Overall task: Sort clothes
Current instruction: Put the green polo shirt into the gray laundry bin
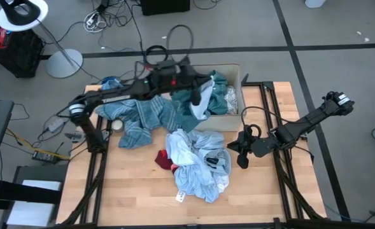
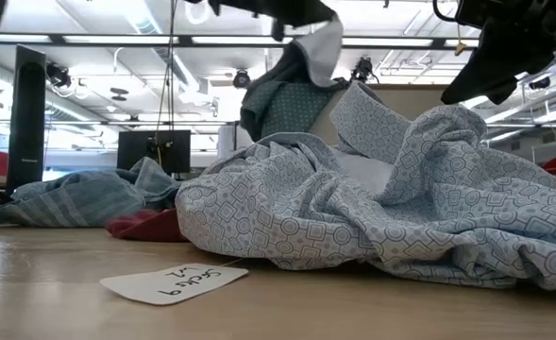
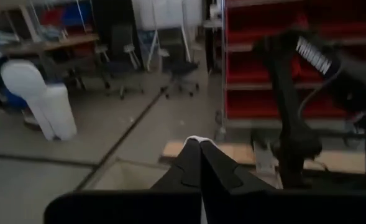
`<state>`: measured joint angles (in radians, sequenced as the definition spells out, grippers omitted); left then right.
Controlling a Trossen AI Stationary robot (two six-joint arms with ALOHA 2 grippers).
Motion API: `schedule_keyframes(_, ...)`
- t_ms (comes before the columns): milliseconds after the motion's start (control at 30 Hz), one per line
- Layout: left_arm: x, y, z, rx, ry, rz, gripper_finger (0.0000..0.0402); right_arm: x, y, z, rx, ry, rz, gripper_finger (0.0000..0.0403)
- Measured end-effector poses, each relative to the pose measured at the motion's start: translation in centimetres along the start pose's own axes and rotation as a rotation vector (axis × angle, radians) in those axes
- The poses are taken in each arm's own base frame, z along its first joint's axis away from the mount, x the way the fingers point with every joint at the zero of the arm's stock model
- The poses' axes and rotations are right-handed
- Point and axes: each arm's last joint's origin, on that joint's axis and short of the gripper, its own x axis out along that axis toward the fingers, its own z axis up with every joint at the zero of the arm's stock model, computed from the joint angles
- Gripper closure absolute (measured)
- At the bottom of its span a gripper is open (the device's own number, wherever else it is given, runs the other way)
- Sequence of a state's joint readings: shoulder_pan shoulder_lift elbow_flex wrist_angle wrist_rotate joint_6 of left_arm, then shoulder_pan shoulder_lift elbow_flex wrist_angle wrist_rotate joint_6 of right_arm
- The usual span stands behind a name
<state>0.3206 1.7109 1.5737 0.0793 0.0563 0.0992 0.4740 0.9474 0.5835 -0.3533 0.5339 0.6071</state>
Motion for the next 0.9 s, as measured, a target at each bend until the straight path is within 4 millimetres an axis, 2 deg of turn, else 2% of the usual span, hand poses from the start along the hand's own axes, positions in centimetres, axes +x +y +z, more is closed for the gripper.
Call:
schedule_keyframes(200, 2.4, -0.1, -2.7, -0.053, 0.174, -0.013, 0.0388, 0.0, 0.0, 0.0, -0.002, 0.002, -0.001, 0.0364)
schedule_keyframes(467, 1.6, 0.2, -4.2, -0.080, 0.372, -0.014, 0.0313, 0.0, 0.0, -0.1, -0.005, 0.006, -0.004, 0.0364)
schedule_keyframes(633, -0.1, 0.3, -3.5, -0.081, 0.438, -0.016, 0.0280, 0.0, 0.0, -0.1, -0.006, 0.007, -0.004, 0.0364)
schedule_keyframes(900, -3.7, -0.3, -0.5, -0.047, 0.446, -0.036, 0.0277, 0.0, 0.0, -0.1, -0.006, 0.007, -0.004, 0.0364)
